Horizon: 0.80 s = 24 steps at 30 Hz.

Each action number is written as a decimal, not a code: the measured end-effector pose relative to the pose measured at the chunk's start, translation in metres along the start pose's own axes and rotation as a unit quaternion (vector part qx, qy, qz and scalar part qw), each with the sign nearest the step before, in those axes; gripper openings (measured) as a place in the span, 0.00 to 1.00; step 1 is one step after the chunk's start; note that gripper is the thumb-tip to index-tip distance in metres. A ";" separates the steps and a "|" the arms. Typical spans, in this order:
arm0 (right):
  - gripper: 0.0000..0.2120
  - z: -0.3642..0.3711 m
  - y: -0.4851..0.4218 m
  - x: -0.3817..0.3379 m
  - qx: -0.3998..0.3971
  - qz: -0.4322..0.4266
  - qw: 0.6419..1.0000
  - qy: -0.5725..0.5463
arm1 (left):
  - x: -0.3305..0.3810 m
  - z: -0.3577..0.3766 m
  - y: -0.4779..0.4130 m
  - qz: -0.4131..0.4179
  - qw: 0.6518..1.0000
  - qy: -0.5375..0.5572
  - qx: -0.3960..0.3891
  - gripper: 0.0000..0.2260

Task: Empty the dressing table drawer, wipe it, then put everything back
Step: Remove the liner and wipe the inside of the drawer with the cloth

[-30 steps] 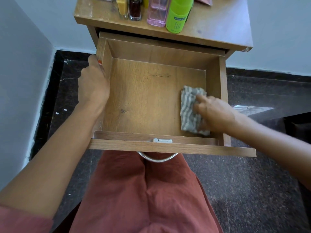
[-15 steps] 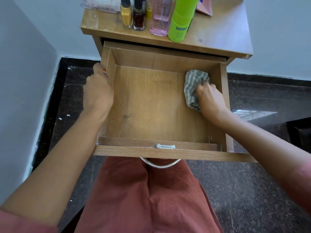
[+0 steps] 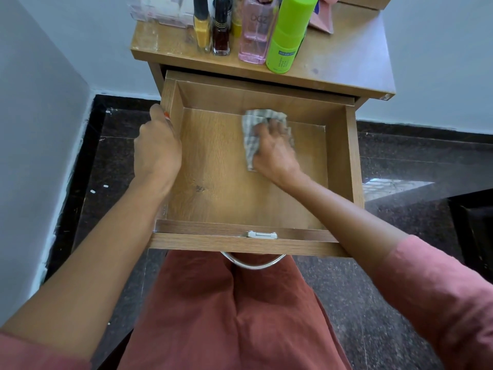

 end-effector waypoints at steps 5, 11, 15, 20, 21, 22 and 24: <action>0.25 0.010 -0.006 -0.015 0.006 -0.013 0.994 0.109 | -0.002 0.000 -0.001 0.003 1.000 0.000 0.000 0.14; 0.23 0.000 -0.001 0.039 -0.004 0.129 0.985 0.110 | -0.004 0.002 -0.001 0.005 1.000 0.000 0.000 0.14; 0.21 0.000 0.004 0.059 0.017 0.154 0.985 0.080 | -0.004 0.001 -0.001 0.004 1.000 0.004 0.001 0.14; 0.26 0.004 0.006 0.036 0.019 0.118 0.991 0.062 | -0.002 0.001 -0.001 0.003 1.000 0.007 0.003 0.14; 0.27 0.006 0.004 0.024 0.012 0.088 0.994 0.064 | -0.002 0.001 -0.001 0.002 1.000 0.008 0.003 0.14; 0.28 0.007 0.000 0.009 0.007 0.054 0.997 0.062 | -0.003 0.001 -0.001 0.002 1.000 0.008 0.003 0.15; 0.27 0.011 -0.010 -0.028 0.007 -0.001 0.999 0.051 | -0.004 0.001 -0.002 0.000 1.000 0.009 0.001 0.15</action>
Point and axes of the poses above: each hand's wrist, its own y-axis away from the middle knuckle, its own z-axis out of the palm, x = y × z, the point moved 3 cm from there along -y, towards the middle knuckle, and after that the axes turned 13 degrees about y, right-handed, at the moved point
